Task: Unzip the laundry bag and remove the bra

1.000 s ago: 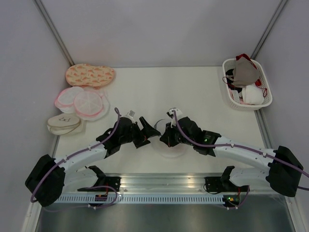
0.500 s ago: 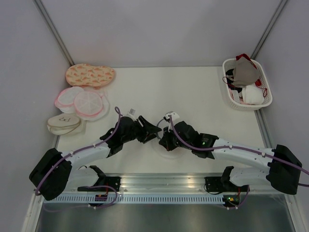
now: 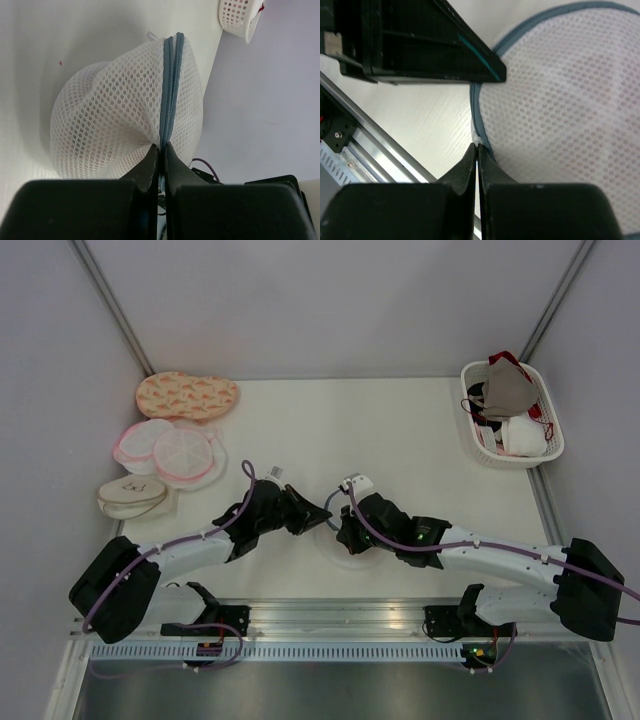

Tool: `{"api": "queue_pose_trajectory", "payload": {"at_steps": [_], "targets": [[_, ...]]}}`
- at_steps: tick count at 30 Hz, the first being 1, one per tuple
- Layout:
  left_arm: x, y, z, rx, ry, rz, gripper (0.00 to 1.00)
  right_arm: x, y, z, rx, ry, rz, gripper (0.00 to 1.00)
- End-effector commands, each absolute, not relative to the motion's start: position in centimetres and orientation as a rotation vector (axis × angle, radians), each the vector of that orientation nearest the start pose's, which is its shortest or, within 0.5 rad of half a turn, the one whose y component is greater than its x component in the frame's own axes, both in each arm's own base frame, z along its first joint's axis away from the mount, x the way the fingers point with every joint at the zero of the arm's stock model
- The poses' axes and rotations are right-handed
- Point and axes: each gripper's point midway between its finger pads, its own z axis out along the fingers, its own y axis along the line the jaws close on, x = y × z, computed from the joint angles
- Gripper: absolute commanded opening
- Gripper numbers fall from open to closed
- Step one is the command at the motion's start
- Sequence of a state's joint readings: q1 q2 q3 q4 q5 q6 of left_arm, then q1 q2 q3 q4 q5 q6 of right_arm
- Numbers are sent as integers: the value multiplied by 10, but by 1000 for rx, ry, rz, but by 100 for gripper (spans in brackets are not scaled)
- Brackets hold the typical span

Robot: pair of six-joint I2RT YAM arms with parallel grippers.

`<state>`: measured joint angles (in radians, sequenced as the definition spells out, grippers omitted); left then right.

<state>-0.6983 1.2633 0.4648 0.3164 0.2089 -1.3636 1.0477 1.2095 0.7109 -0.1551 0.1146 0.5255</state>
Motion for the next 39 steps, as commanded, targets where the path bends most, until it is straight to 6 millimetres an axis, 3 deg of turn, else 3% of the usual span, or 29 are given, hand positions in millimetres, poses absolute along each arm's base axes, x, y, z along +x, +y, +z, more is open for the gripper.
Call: {"api": "queue_pose_trajectory", "payload": {"at_steps": [1,5,10,11,14,19,24,25,29,31,33,34,35,38,39], "targets": [[250,-283,128,-630,2233,-1345,2,174,292,117,-558,2294,625,0],[271,-258,125,-636,2212,-1277,2,174,274,102,-550,2356,493,0],[279,-248,120,-422,2293,-1203,2,181,239,88,-472,2420,258,0],[287,-250,129,-377,2285,-1200,2,183,236,90,-456,2417,227,0],[290,-258,129,-168,2342,-1174,2,194,219,95,-388,2393,96,0],[299,-267,117,125,2402,-1119,2,213,192,101,-326,2333,-138,0],[329,-280,129,289,2325,-1079,3,218,203,102,-338,2326,-111,0],[339,-282,130,285,2315,-1065,8,218,204,102,-334,2325,-101,0],[360,-278,137,195,2305,-985,77,218,209,106,-322,2321,-60,0],[361,-261,133,52,2340,-882,84,218,211,107,-317,2320,-40,0],[361,-239,150,-104,2295,-783,89,218,214,109,-314,2316,-8,1],[349,-227,138,-163,2331,-739,90,217,217,109,-324,2314,10,0],[343,-215,160,-213,2261,-726,91,215,220,109,-334,2319,40,0],[308,-209,158,-329,2258,-830,93,211,237,113,-386,2303,168,0],[295,-211,178,-364,2198,-926,93,205,260,118,-427,2293,321,0]]}}
